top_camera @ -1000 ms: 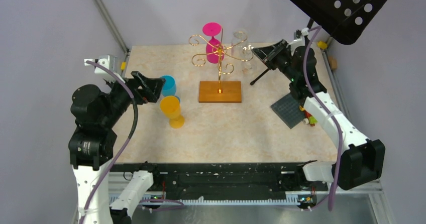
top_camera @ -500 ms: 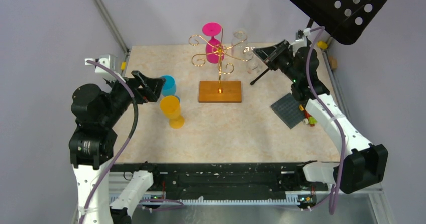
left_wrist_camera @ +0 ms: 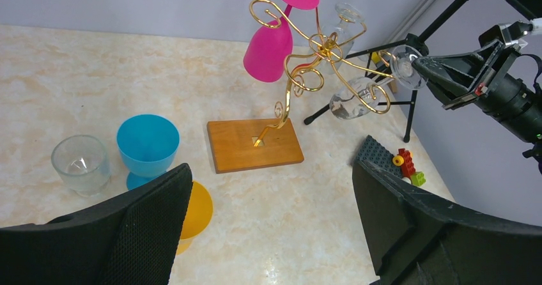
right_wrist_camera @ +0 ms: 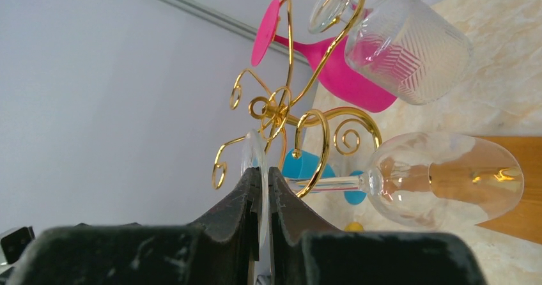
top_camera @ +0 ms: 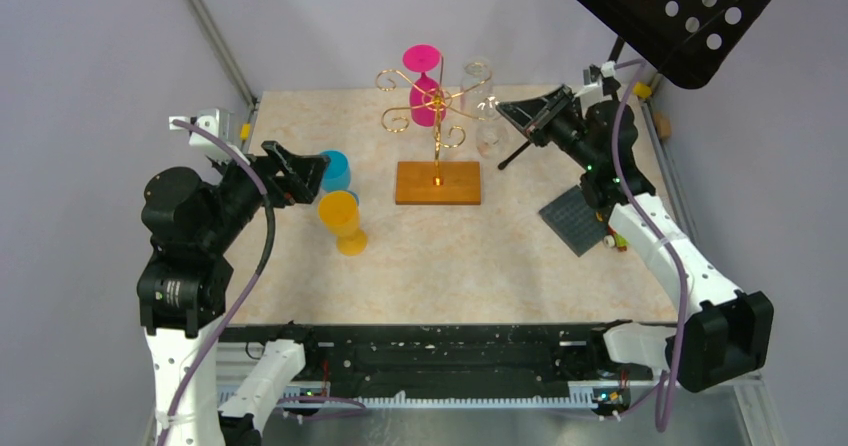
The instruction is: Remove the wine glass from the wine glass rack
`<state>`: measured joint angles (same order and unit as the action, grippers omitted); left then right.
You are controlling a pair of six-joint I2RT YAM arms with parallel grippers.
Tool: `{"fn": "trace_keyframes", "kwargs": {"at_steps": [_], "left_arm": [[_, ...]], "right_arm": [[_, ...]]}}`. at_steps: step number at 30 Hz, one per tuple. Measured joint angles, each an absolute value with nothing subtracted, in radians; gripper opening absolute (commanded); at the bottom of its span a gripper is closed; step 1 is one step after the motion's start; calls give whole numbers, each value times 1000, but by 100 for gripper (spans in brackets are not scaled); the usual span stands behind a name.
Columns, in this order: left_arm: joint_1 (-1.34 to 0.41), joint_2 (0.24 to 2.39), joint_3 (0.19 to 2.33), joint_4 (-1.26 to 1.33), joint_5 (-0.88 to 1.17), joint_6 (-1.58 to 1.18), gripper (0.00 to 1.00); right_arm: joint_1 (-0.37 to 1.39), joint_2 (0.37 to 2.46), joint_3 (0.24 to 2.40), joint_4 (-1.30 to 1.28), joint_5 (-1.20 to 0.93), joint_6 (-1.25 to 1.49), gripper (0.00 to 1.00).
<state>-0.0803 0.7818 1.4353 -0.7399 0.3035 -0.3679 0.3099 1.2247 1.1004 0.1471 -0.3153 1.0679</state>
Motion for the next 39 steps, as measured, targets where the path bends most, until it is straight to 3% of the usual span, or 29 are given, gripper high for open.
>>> {"fn": "trace_keyframes", "kwargs": {"at_steps": [19, 39], "left_arm": [[-81, 781, 1435, -740, 317, -370, 98], [-81, 781, 1434, -740, 336, -376, 98]], "right_arm": [[326, 1359, 1099, 349, -386, 1142, 0], [327, 1428, 1173, 333, -215, 1126, 0]]}}
